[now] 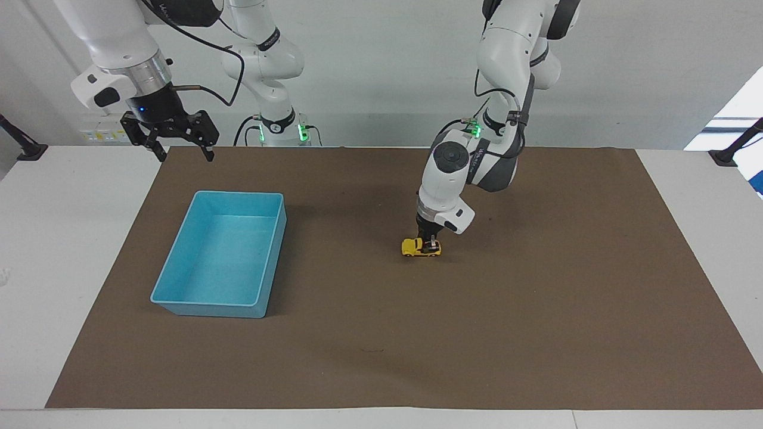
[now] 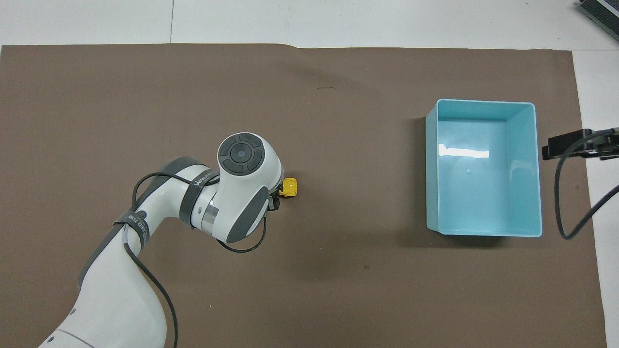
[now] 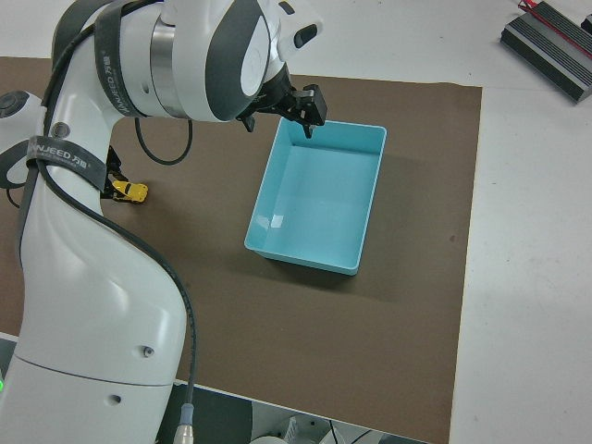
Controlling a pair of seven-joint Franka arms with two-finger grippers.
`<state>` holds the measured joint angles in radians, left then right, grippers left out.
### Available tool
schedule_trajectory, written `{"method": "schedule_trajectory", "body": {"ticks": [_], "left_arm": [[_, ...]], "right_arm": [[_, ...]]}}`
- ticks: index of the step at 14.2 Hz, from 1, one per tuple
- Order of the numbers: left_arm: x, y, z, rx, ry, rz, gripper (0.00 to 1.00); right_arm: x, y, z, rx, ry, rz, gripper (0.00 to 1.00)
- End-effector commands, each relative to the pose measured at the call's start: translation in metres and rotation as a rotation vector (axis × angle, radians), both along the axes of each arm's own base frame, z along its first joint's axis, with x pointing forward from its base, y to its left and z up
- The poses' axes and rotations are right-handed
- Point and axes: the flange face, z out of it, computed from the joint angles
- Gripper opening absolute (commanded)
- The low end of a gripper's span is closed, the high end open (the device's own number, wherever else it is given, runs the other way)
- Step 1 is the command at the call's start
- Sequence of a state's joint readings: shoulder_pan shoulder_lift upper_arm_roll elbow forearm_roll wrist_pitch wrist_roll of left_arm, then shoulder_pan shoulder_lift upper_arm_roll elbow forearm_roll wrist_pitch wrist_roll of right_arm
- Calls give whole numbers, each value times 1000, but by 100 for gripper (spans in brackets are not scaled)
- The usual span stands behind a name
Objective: Wind up and store yellow beetle car
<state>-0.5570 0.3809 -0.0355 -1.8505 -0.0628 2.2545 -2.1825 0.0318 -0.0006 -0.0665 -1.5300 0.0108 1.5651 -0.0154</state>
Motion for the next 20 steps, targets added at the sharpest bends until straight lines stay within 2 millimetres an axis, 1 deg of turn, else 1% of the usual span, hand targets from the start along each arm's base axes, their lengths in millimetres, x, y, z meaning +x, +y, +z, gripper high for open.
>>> {"method": "schedule_trajectory", "body": {"ticks": [1,7,13,16,20], "left_arm": [[8,21,-12,30,0,28,0],[32,74,-19,46,19,68,0],[41,111,-25,71,30,85,0],[46,126,-27,72,36,91,0],[45,130,-24,77,45,81,0]], "right_arm": [[-4,-2,4,4,-1,-17,100],[-4,-2,4,4,-1,-17,100],[-4,-2,4,4,0,-17,100],[-4,-2,4,4,-1,-17,100],[-4,-2,4,4,-1,-17,100]]}}
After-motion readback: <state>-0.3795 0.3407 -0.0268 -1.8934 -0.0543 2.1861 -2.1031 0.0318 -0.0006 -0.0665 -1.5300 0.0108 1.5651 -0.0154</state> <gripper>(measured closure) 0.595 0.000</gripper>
